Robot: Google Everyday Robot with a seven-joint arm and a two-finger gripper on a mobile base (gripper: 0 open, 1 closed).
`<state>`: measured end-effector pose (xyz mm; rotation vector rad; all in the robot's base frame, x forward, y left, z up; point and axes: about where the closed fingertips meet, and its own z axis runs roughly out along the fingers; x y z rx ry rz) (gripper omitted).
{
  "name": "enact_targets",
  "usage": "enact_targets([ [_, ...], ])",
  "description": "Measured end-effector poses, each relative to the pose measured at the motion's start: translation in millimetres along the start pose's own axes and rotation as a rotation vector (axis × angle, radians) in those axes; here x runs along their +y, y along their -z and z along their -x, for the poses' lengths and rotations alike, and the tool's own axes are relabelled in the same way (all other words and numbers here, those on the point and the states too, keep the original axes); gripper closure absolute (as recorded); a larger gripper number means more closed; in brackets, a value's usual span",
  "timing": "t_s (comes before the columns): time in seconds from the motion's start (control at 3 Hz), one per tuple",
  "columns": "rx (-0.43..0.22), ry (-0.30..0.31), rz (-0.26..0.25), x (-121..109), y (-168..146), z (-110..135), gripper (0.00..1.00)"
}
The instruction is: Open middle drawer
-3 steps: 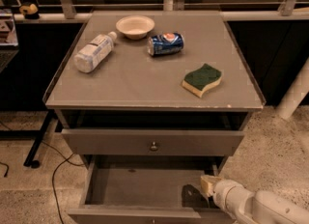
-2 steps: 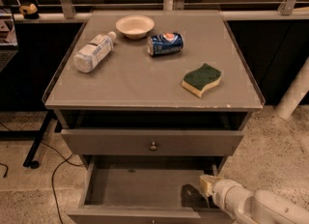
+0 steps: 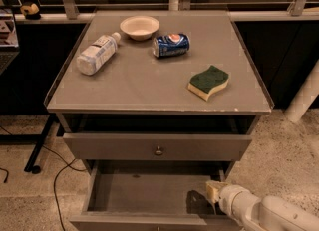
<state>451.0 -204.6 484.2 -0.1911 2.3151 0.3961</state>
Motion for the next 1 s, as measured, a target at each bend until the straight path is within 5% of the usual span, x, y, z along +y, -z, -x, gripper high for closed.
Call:
enact_targets([
  [0.33, 0.0, 0.0, 0.0, 0.0, 0.0, 0.0, 0.12],
  [0.67, 0.0, 0.0, 0.0, 0.0, 0.0, 0.0, 0.0],
  [1.0, 0.0, 0.0, 0.0, 0.0, 0.0, 0.0, 0.0],
])
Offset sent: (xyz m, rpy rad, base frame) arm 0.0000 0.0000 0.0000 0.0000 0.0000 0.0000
